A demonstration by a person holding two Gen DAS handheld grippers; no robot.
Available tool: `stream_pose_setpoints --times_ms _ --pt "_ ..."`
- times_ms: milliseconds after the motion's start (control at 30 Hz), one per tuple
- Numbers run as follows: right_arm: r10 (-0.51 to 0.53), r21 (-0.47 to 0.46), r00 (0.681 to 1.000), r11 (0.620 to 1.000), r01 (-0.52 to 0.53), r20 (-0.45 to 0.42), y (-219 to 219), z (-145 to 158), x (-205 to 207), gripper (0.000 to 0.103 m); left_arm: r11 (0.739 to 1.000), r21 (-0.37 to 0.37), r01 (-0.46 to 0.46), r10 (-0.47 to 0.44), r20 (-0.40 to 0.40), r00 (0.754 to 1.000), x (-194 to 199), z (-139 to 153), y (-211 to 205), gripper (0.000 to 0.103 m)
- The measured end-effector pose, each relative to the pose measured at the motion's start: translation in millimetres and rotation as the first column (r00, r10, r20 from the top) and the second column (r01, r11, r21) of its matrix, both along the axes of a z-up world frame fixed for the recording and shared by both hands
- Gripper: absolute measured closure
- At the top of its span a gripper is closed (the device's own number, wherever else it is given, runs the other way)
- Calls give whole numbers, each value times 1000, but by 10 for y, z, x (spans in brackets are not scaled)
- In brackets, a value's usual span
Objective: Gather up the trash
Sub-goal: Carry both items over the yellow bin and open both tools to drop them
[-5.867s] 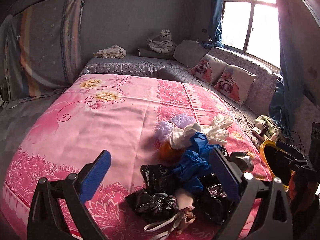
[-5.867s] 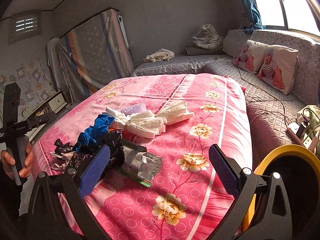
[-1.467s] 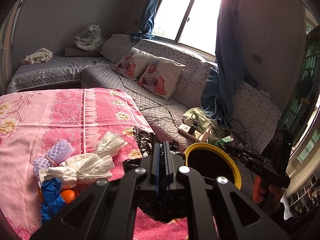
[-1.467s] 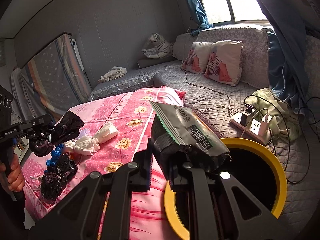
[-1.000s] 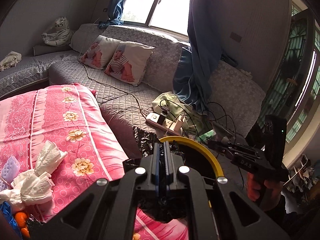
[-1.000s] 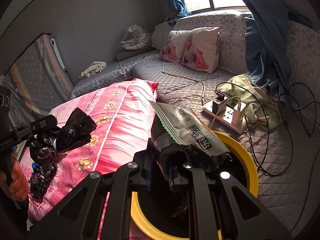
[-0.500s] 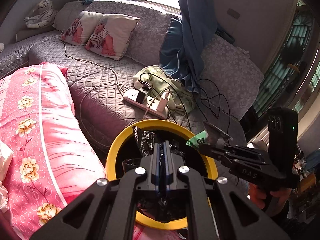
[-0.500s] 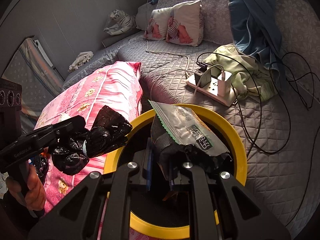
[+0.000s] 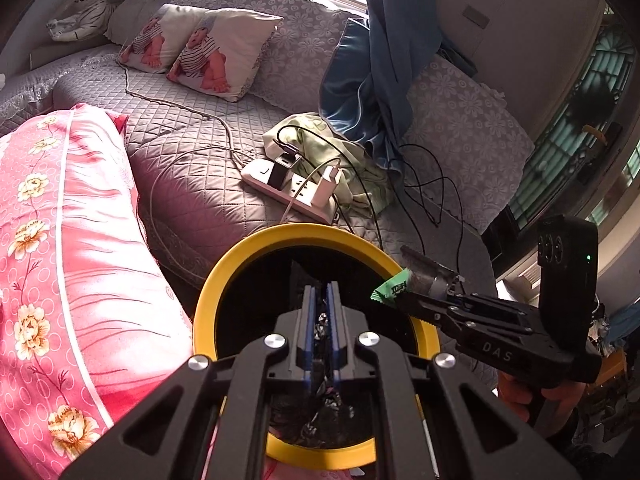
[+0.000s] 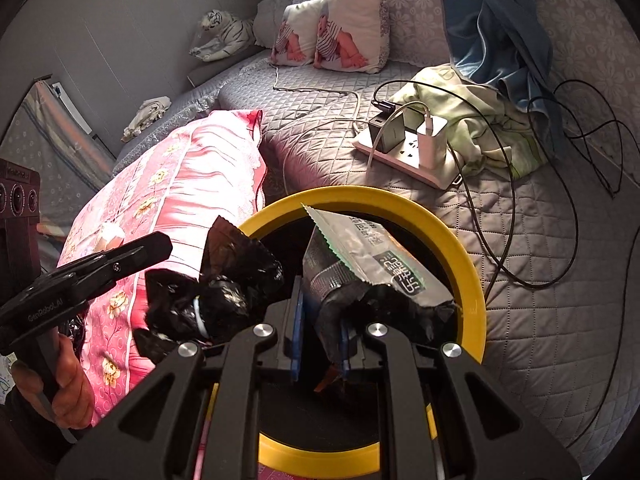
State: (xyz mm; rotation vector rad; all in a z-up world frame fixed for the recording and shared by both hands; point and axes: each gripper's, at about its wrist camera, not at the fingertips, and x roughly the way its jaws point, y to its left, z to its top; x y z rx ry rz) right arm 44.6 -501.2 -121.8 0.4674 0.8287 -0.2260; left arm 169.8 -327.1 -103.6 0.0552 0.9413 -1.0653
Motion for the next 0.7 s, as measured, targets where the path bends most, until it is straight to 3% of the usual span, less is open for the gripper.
stream_pose_setpoints --times_ms 67,100,133,433,700 --pt "-12 3 1000 1000 12 -8 -24 -20 -2 82 1000 1 -11 11 -6 1000 13 -2 12 90" --pt "-17 6 1000 1000 17 -9 -34 -24 -8 70 1000 -1 -17 17 -6 1000 18 -1 24 79" --pt "-25 10 1000 1000 25 -4 -44 -23 -22 65 1000 0 -27 27 -1 1000 19 4 34 73" --pt "-47 -18 999 999 48 21 -32 100 -110 65 998 -33 -62 62 17 998 28 153 233 73" --pt "-3 -47 999 999 6 48 202 221 -84 65 989 -67 -129 133 54 990 35 444 717 71"
